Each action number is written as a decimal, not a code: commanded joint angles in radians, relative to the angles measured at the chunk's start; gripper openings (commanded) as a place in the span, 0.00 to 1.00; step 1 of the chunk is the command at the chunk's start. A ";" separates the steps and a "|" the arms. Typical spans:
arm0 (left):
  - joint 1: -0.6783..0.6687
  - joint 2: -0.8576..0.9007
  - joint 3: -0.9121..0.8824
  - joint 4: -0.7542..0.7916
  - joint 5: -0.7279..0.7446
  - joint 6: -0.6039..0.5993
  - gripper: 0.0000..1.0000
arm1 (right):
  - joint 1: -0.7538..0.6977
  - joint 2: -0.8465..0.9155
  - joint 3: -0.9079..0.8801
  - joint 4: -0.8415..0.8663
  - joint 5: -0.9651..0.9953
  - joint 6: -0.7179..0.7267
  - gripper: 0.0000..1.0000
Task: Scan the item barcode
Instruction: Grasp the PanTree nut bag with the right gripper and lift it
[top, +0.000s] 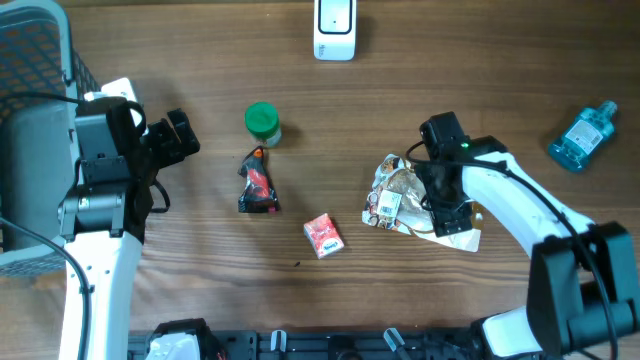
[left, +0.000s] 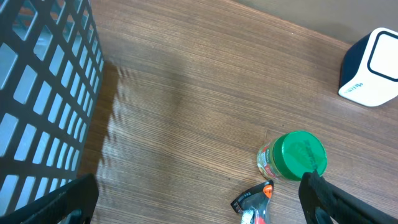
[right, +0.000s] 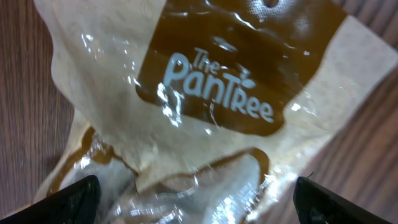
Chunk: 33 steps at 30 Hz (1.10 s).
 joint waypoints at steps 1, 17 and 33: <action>-0.004 0.003 0.006 0.003 0.009 -0.009 1.00 | 0.004 0.081 -0.011 0.050 0.045 0.036 1.00; -0.004 0.003 0.006 0.003 0.009 -0.009 1.00 | 0.011 0.227 -0.011 0.127 -0.024 0.028 0.49; -0.003 0.003 0.006 0.000 0.009 -0.009 1.00 | 0.011 0.092 0.015 0.098 -0.055 -0.023 0.32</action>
